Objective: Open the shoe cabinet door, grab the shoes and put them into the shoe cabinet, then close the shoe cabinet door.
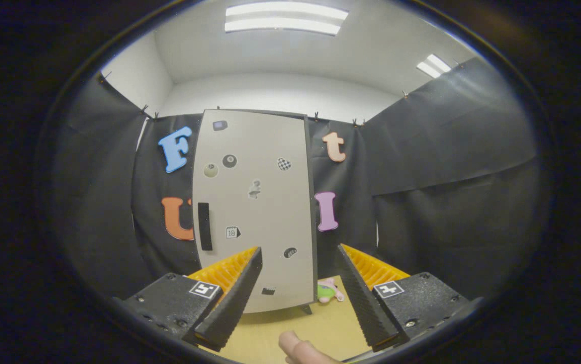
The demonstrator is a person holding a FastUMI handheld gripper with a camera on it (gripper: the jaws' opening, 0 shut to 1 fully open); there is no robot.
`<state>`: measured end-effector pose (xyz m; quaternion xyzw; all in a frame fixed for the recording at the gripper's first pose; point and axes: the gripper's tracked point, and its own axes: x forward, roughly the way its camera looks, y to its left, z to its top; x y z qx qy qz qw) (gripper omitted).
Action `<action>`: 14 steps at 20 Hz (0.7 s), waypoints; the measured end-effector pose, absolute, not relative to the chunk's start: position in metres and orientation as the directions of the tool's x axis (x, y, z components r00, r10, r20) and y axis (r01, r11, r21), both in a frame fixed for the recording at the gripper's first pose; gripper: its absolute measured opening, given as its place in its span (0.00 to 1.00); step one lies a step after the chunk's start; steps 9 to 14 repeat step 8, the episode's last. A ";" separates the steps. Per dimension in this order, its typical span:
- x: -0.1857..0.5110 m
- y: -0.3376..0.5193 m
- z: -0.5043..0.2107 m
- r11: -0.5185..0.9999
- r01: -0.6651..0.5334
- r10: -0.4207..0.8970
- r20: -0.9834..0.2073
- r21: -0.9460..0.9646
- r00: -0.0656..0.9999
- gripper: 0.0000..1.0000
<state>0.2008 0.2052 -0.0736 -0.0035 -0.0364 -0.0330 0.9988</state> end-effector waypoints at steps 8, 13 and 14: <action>0.200 0.205 -0.073 0.998 0.057 -0.055 0.082 -0.024 0.995 0.96; 0.200 0.205 -0.073 0.998 0.057 -0.055 0.082 -0.024 0.995 0.96; 0.200 0.205 -0.073 0.998 0.057 -0.055 0.082 -0.024 0.995 0.96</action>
